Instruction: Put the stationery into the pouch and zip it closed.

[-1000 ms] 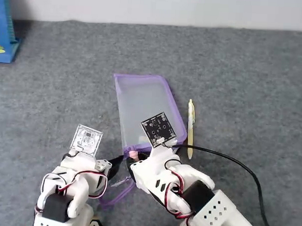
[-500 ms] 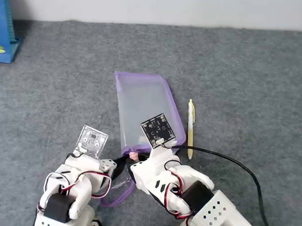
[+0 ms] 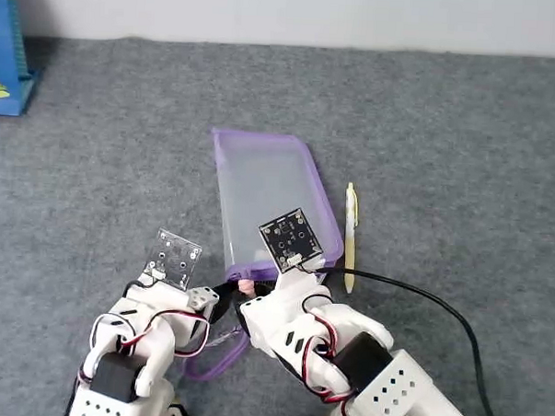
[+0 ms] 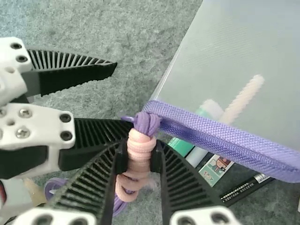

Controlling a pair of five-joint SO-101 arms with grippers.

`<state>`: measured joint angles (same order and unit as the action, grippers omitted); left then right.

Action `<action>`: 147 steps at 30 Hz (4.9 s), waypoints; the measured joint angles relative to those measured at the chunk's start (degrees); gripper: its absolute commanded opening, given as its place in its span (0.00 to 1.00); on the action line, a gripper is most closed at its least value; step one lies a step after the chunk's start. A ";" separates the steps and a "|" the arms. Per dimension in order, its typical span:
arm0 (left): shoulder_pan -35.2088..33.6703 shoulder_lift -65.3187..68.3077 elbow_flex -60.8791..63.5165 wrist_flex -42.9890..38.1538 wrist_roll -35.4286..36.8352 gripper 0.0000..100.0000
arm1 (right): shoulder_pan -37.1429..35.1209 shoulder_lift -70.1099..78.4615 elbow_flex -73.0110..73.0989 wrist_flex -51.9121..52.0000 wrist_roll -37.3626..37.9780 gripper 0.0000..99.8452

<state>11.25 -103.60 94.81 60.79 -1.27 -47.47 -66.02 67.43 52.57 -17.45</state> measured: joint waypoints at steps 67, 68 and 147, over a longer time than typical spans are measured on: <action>-15.38 0.00 -21.71 12.92 3.78 0.01 | 21.36 -17.05 -0.18 4.48 4.13 0.28; -15.38 0.00 -23.03 13.01 3.78 0.01 | 21.36 -17.05 -0.18 4.48 4.13 0.28; -10.02 38.68 -67.08 29.54 11.08 0.01 | 41.05 102.33 -89.05 29.71 18.64 0.01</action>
<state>1.23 -64.92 27.74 90.33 9.80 -6.42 36.31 -21.63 82.29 1.19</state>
